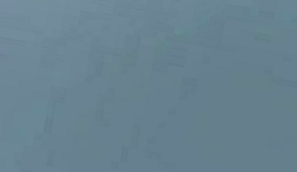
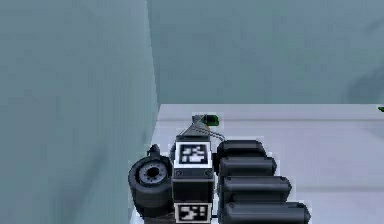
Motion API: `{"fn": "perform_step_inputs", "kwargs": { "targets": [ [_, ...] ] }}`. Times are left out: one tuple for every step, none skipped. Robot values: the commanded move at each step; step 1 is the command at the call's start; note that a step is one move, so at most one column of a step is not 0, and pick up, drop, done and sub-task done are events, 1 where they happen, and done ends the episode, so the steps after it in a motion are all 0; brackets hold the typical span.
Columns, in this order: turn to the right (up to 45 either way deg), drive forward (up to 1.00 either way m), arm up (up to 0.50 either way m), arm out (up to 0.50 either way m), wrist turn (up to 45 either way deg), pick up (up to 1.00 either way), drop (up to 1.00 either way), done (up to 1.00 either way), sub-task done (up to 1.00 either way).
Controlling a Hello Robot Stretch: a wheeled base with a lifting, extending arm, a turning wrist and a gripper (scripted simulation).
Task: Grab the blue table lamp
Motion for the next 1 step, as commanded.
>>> {"fn": "perform_step_inputs", "kwargs": {
  "targets": [
    [0.0,0.00,0.00,0.00,9.0,0.00,0.00,0.00,0.00]
  ]
}}
